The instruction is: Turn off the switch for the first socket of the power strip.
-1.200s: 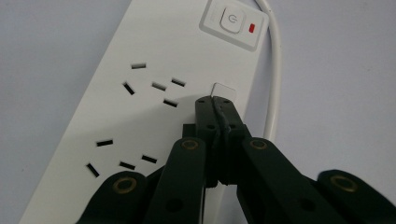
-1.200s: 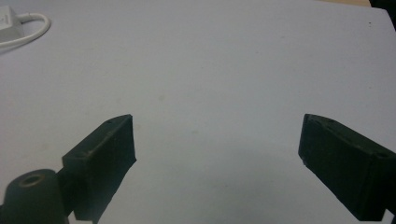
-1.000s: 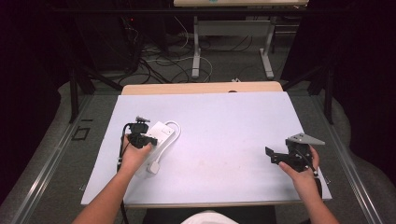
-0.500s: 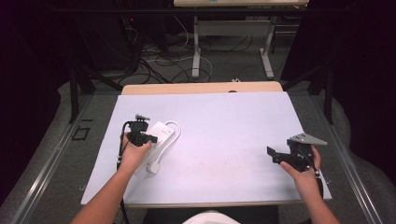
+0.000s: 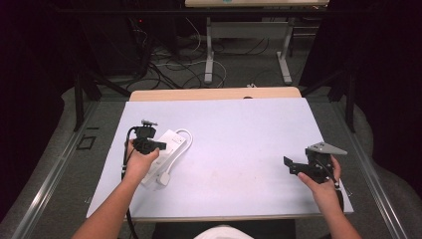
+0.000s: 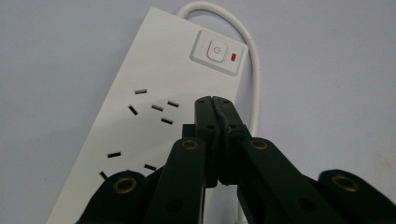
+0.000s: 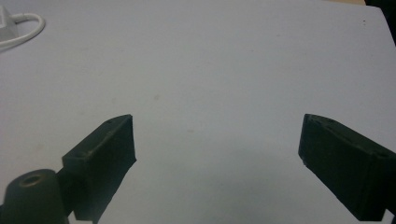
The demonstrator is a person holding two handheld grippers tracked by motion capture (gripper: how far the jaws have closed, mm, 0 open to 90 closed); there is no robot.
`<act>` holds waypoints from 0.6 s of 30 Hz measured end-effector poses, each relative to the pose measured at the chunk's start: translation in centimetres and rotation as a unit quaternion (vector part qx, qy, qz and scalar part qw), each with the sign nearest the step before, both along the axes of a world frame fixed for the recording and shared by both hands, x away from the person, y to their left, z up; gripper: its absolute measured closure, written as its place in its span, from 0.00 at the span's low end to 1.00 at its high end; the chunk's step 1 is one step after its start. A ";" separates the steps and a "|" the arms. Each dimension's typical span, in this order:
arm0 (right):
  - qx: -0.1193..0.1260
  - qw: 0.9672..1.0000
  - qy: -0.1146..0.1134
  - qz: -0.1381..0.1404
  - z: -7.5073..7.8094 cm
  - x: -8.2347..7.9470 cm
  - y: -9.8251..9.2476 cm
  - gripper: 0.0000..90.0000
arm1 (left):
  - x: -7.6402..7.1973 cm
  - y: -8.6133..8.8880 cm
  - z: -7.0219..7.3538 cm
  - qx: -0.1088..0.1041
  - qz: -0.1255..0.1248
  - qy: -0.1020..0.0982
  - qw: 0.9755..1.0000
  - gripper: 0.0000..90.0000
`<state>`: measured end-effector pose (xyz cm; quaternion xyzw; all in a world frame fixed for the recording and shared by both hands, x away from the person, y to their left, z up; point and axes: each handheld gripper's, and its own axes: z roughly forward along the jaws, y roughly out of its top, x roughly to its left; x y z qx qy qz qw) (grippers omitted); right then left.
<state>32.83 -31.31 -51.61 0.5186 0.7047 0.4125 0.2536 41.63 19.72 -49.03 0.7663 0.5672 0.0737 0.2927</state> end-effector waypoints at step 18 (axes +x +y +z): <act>0.004 1.000 -0.010 -0.008 0.1 -0.3 -0.4 0.12 | -2.1 0.2 2.0 -0.019 -0.009 -0.048 0.999 0.79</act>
